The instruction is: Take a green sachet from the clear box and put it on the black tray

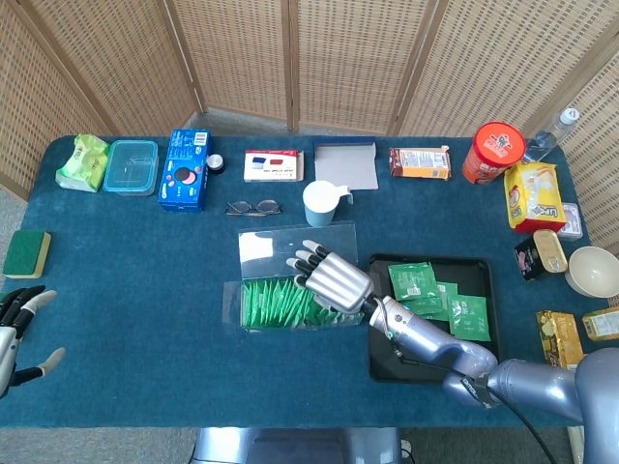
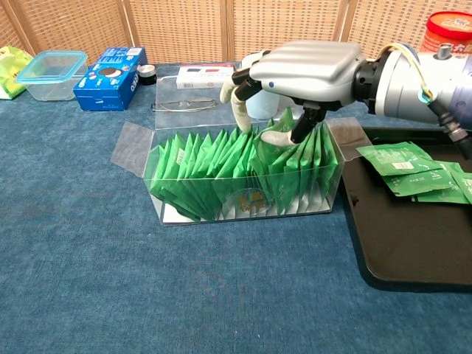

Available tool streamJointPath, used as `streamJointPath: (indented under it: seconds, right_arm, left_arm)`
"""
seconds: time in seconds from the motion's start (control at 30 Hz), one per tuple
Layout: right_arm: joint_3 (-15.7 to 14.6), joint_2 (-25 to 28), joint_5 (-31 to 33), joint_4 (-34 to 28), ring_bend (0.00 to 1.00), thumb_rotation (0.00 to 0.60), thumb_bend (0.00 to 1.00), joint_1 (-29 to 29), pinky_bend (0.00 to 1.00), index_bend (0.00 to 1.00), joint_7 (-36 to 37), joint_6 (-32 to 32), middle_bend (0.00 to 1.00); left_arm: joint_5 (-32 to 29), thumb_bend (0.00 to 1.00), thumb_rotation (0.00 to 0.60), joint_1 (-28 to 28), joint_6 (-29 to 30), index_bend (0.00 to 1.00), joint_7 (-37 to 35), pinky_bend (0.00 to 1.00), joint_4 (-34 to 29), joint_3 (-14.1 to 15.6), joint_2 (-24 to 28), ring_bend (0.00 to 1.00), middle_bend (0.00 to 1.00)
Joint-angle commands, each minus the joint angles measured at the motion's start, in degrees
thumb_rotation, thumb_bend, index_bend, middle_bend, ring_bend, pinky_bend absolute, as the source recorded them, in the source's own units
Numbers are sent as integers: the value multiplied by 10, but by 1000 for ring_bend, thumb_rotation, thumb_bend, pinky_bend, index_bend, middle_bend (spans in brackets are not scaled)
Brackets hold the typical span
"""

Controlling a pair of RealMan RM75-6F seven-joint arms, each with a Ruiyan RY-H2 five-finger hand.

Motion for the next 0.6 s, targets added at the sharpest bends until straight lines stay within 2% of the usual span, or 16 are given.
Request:
streamJointPath:
  seconds: [0.03,0.6]
  right_arm:
    - [0,0,0,-1,190,600,442,0,131,472,0,1,227]
    - [3,-1,3,-5,262,600,445,-1,151,616,1,4,282]
  left_arm:
    - [0,189,600,0,0,177,0,262,1,0,0,112,149]
    - [0,189,600,-1,1,170,1,262,2,-2,-2,102,147]
